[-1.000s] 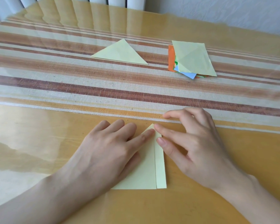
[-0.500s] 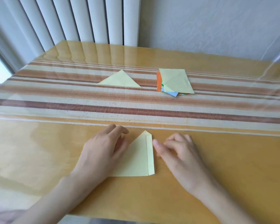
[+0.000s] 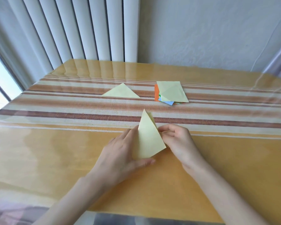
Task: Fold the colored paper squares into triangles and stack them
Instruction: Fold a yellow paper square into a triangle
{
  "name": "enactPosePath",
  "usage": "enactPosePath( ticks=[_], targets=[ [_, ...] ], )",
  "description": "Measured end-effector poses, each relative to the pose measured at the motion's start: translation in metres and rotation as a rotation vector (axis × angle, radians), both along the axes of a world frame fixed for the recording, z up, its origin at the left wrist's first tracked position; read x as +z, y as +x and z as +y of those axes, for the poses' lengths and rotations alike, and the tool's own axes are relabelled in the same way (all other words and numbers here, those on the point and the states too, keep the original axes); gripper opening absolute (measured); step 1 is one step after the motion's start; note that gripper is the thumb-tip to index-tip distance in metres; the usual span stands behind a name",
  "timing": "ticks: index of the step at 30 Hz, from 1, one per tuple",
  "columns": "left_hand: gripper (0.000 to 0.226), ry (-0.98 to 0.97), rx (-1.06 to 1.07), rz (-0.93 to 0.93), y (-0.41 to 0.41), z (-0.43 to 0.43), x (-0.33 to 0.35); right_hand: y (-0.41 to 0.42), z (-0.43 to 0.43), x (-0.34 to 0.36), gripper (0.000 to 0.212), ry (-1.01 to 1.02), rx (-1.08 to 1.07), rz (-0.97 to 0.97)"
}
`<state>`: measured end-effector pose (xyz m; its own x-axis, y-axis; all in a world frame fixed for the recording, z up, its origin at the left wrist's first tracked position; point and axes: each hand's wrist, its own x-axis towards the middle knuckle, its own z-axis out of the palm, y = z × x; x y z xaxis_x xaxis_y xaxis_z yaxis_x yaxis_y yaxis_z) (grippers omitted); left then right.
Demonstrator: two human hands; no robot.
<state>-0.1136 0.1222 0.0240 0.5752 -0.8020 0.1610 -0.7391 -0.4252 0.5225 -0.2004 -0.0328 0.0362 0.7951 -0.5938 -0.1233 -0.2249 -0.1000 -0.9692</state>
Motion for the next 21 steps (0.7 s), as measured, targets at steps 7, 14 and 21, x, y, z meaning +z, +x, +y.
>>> enactPosePath(
  ticks=[7,14,21],
  targets=[
    [0.095,-0.195,0.144,0.061,-0.001,-0.016,-0.004,-0.003,-0.022,-0.003,0.008,0.025,-0.096,-0.054],
    [0.099,-0.089,0.088,-0.052,-0.004,-0.027,-0.013,0.003,-0.023,-0.012,0.009,-0.027,-0.103,-0.103],
    [0.062,-0.247,0.215,-0.187,0.007,-0.022,-0.011,0.003,-0.037,-0.017,0.01,-0.12,-0.091,-0.084]
  ],
)
